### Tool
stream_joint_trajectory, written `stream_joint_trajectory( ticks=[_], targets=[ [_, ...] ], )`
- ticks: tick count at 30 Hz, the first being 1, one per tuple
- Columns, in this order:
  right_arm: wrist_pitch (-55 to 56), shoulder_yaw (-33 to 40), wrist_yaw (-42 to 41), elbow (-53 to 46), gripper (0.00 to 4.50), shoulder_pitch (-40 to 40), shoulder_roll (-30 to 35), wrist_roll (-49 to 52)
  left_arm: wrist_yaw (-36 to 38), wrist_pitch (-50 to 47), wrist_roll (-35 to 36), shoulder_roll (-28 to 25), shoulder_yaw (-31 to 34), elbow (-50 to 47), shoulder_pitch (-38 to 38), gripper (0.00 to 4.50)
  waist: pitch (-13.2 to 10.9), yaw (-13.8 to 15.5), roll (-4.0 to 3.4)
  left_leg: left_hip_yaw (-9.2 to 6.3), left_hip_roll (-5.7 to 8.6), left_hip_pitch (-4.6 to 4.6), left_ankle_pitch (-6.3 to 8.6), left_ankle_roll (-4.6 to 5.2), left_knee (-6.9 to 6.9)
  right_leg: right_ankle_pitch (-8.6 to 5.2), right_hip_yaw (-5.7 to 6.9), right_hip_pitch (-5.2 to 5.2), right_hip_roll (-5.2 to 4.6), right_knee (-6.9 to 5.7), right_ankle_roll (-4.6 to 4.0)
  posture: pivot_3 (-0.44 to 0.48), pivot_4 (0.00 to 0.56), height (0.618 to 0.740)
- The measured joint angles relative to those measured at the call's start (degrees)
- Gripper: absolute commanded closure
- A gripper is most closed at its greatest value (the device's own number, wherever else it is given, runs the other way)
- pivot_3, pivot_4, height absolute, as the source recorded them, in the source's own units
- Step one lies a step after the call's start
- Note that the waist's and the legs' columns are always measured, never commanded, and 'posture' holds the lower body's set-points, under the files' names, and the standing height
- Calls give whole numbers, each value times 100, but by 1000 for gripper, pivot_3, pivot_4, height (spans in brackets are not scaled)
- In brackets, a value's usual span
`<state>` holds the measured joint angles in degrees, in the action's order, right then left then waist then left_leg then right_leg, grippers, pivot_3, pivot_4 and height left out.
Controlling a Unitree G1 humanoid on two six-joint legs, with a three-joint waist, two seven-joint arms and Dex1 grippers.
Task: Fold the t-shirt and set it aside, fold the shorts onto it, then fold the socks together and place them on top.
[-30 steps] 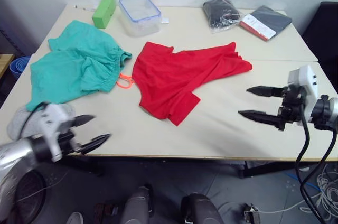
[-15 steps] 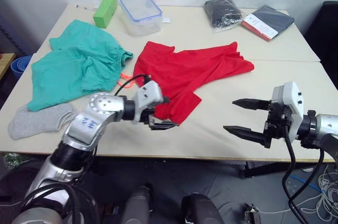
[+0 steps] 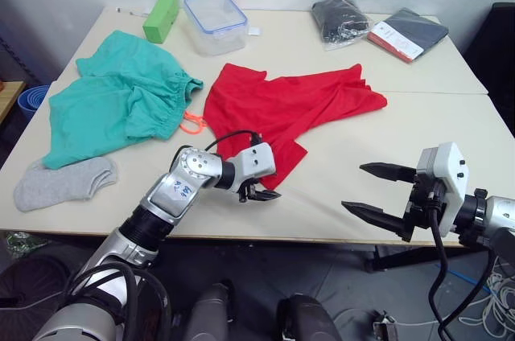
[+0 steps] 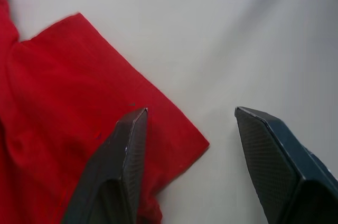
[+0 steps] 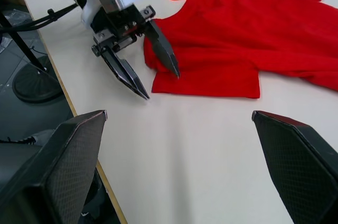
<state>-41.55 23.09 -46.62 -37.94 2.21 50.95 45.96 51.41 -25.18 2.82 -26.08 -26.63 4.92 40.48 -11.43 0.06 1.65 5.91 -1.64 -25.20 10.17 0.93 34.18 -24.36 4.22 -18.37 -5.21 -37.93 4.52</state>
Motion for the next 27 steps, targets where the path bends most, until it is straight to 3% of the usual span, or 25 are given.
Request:
stream_joint_trajectory(
  ticks=[2, 5, 12, 19, 27],
  targets=[
    [2, 0, 31, -17, 0, 41, 0, 16, -6, 91, -98, 68, 3, 113, 6, 1780, 0, 3, 0, -2, 0, -1, 0, 0, 1, 0, 2, 1, 0, 0, 0, 0, 150, 740],
    [9, 0, 86, -21, 0, 44, 1, 47, 0, 202, -186, 178, 8, 309, 97, 2336, 0, 4, 0, -4, 0, 0, -1, 1, 6, 0, 3, 5, -1, -1, 0, 0, 150, 740],
    [28, -1, 95, -6, 0, 21, 3, 45, 93, 210, -203, 246, 112, 440, 104, 4477, 0, -4, 0, -6, 0, 2, -1, 1, 6, 0, 5, 7, -1, -1, 0, 0, 150, 740],
    [149, -70, 21, 95, 0, -146, 30, -187, 492, -4, -200, 20, 100, 152, 15, 4477, 2, -17, -3, -6, 0, 6, -1, 0, 6, 0, 5, 10, 0, -2, 0, 0, 150, 740],
    [448, -583, 138, 939, 0, -855, 106, -1045, 1522, 105, 49, -949, 100, -787, -530, 4477, 7, -32, -12, -3, -3, 12, -4, -4, 4, -1, 2, 12, 0, -2, -2, 0, 150, 740]
  ],
)
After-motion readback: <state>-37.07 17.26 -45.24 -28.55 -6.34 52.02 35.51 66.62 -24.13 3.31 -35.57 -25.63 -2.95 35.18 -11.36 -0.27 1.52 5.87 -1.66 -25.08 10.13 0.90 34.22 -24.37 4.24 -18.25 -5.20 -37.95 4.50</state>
